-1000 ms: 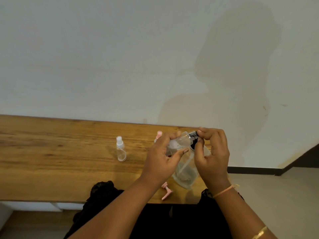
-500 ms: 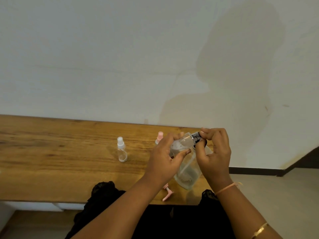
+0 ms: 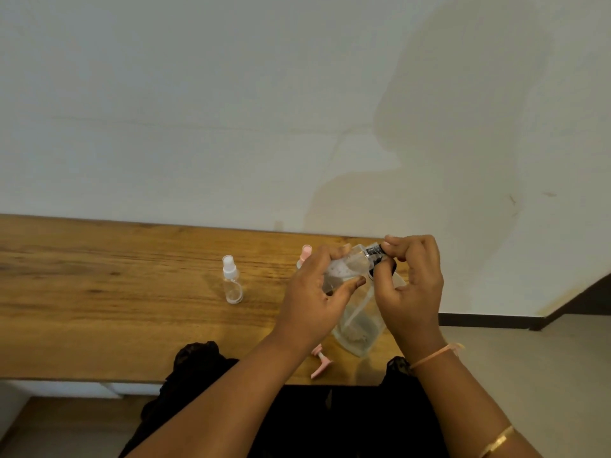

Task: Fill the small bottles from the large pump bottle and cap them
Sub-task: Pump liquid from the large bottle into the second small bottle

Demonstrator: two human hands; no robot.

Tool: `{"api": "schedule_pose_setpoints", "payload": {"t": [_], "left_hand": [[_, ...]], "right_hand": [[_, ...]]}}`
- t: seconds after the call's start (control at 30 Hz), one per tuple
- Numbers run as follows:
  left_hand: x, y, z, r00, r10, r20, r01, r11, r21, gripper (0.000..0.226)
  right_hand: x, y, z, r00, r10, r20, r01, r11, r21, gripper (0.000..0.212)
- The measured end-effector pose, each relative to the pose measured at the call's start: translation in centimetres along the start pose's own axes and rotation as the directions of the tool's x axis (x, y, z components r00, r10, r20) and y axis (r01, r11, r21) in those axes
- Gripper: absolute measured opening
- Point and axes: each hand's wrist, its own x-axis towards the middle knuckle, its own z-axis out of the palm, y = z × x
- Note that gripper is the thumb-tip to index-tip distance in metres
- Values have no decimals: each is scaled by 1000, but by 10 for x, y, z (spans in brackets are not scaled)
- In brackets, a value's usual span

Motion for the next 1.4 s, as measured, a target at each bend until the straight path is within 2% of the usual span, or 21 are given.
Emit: {"api": "schedule_pose_setpoints", "payload": {"t": [0.17, 0.33, 0.53, 0.8, 1.13, 1.4], "left_hand": [[0, -3, 0, 999, -34, 33, 34, 999, 6, 32], [-2, 2, -2, 1000, 13, -24, -14, 1000, -7, 42], [-2, 1, -2, 997, 44, -57, -45, 999, -12, 44], [-2, -3, 2, 1000, -14, 16, 14, 1000, 10, 35], [-3, 3, -2, 998, 47, -49, -48, 999, -19, 43], [-1, -1, 0, 1000, -18, 11, 18, 1000, -6, 41]], "right_hand": [[-2, 5, 0, 1000, 8, 29, -8, 1000, -7, 17], [0, -8, -4, 1000, -18, -4, 18, 1000, 19, 19], [4, -12, -6, 999, -38, 6, 38, 999, 11, 19], [-1, 4, -3, 999, -13, 33, 13, 1000, 6, 16], [2, -14, -6, 999, -38, -5, 38, 999, 6, 18], [0, 0, -1, 1000, 6, 4, -6, 1000, 20, 15]]}}
